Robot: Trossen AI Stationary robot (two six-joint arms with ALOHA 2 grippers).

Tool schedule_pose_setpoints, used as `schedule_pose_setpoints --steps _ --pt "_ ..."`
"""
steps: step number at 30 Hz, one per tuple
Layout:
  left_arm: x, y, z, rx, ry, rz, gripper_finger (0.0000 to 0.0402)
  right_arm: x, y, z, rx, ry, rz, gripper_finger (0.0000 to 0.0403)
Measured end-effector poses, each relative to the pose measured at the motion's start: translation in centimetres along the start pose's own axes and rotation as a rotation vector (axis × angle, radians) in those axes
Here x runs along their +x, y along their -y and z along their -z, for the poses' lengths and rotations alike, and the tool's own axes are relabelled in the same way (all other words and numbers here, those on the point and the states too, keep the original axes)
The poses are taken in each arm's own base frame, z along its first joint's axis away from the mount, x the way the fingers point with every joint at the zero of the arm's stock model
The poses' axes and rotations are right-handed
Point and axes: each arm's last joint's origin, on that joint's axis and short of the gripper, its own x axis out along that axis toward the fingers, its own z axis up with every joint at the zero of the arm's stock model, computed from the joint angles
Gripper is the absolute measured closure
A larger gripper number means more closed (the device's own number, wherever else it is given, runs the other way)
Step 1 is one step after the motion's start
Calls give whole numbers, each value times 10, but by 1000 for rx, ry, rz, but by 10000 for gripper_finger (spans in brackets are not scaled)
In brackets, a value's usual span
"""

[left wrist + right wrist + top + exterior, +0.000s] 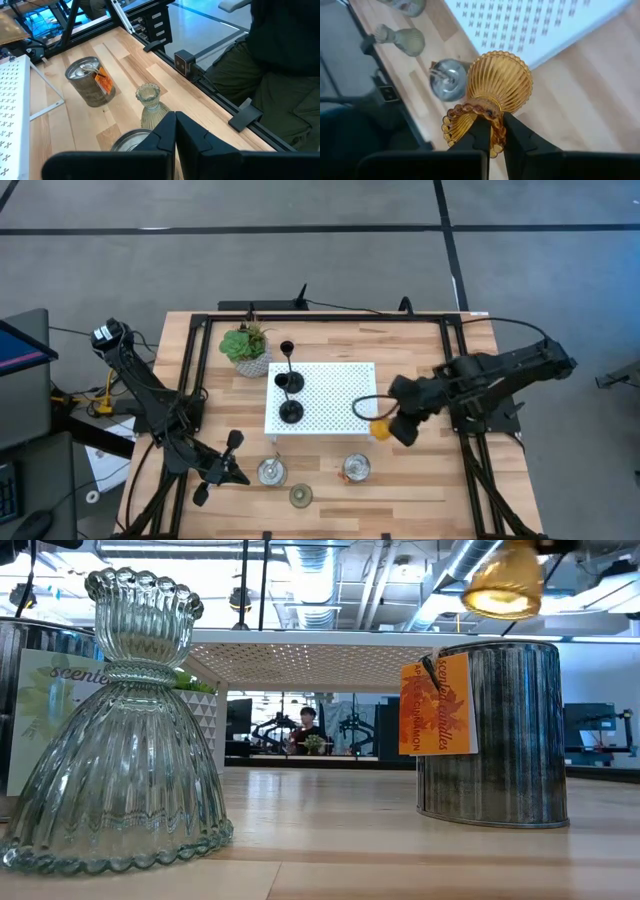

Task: Pick & Place candle stick holders
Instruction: Put the yellow glass candle holder on the shelf

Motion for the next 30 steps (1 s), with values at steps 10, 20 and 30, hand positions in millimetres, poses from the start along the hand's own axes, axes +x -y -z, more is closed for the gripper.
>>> schedule_pose_setpoints --steps 10,20,30 --pt "0 0 0 0 0 0 394 3 -6 -74 -177 -58 31 390" --pt "0 0 0 -3 0 0 394 35 8 -105 -232 -182 45 390" --pt "0 0 0 -3 0 0 394 42 11 -111 -260 -195 50 360"
